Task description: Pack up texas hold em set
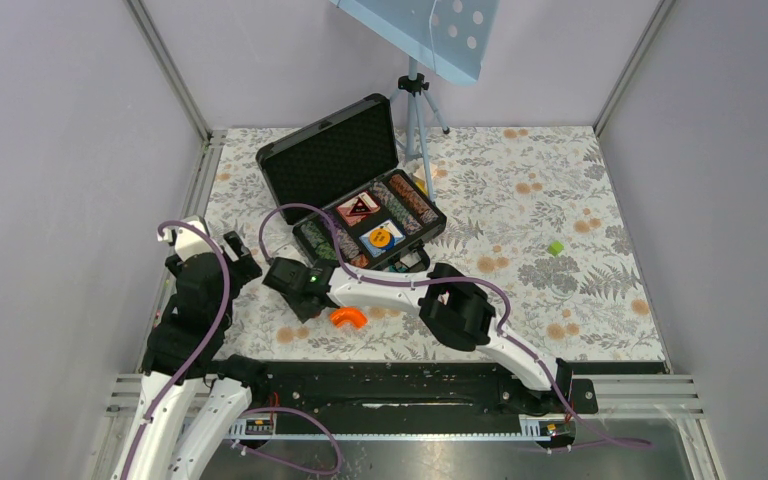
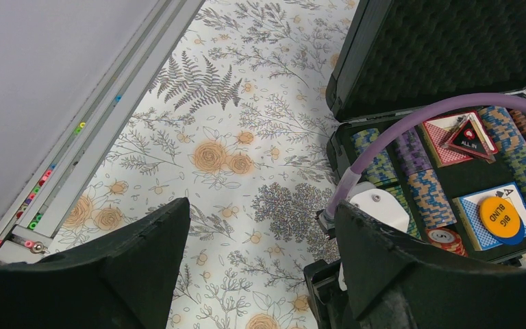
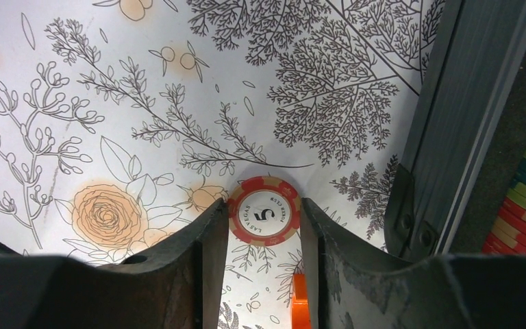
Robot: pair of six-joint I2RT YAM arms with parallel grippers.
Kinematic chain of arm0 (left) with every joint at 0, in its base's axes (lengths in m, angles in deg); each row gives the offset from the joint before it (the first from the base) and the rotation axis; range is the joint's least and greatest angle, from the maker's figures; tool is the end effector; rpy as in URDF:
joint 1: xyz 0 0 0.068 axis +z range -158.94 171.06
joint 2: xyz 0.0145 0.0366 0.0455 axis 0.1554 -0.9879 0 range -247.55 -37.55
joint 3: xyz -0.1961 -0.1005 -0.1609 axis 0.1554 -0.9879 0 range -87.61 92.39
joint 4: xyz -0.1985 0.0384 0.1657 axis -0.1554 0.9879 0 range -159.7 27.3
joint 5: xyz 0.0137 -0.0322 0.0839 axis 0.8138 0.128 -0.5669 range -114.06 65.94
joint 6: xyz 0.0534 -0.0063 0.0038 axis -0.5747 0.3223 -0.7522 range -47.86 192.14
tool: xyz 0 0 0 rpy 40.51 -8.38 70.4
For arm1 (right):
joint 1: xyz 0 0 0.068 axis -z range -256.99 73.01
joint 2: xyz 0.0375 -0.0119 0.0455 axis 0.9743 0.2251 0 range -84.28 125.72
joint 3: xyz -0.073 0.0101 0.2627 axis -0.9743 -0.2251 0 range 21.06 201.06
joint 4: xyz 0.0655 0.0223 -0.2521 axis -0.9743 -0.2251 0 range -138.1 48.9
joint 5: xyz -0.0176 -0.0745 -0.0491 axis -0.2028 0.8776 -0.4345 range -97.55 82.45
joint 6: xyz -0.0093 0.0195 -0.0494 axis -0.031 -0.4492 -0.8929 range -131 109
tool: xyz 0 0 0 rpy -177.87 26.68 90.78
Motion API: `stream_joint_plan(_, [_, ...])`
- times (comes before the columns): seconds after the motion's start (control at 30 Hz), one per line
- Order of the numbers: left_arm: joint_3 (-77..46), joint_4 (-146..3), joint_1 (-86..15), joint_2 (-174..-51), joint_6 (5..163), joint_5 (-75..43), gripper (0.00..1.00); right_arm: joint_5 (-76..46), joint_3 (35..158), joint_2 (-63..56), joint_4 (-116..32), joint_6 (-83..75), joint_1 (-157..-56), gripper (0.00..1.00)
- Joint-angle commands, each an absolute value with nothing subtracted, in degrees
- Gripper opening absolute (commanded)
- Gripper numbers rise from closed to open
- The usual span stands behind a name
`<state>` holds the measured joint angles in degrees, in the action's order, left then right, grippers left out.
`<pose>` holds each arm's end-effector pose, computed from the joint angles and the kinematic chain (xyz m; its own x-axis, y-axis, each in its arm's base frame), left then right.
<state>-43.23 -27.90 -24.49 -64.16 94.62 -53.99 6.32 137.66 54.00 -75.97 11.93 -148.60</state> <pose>0.0959 -0.0083 0.3211 -0.2834 -0.2652 -0.9216 -0.3409 0.9261 -0.1616 0.1744 0.4972 0.1637 -0.5853 -0.5610 -0.5854 -0.7074 0.7061 0.0305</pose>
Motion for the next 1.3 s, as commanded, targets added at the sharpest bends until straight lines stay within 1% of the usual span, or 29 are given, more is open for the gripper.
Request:
stream_joint_plan(0.0, [-43.58, -31.02, -24.32, -63.33, 94.38, -54.12, 0.77, 5.27, 140.76, 51.90, -76.84, 11.67, -148.71, 0.41])
stream_joint_plan(0.23, [-43.58, -31.03, -24.28, -63.27, 94.38, -54.23, 0.77, 5.64, 140.63, 48.70, -76.66, 11.71, -148.72, 0.42])
stream_joint_plan(0.4, [-43.55, -31.03, -24.32, -63.28, 94.35, -54.30, 0.77, 6.19, 133.46, 43.61, -72.35, 12.77, -148.71, 0.42])
stream_joint_plan(0.53, [-43.53, -31.02, -24.23, -63.46, 94.37, -54.17, 0.77, 7.24, 131.36, 42.62, -71.43, 12.73, -148.75, 0.45])
stream_joint_plan(0.67, [-43.60, -31.02, -24.26, -63.39, 94.38, -54.21, 0.77, 7.96, 131.78, 44.00, -71.62, 12.73, -148.56, 0.50])
stream_joint_plan(0.87, [-43.65, -31.03, -24.27, -63.33, 94.36, -54.15, 0.77, 9.13, 137.14, 49.67, -75.81, 12.81, -148.20, 0.56])
stream_joint_plan(1.0, [-43.67, -31.10, -24.25, -63.37, 94.38, -54.06, 0.77, 11.21, 139.81, 52.38, -78.38, 12.94, -148.12, 0.63])
stream_joint_plan(1.27, [-43.66, -31.12, -24.30, -63.43, 94.29, -54.04, 0.77, 13.76, 141.82, 55.16, -81.39, 12.60, -147.92, 0.65])
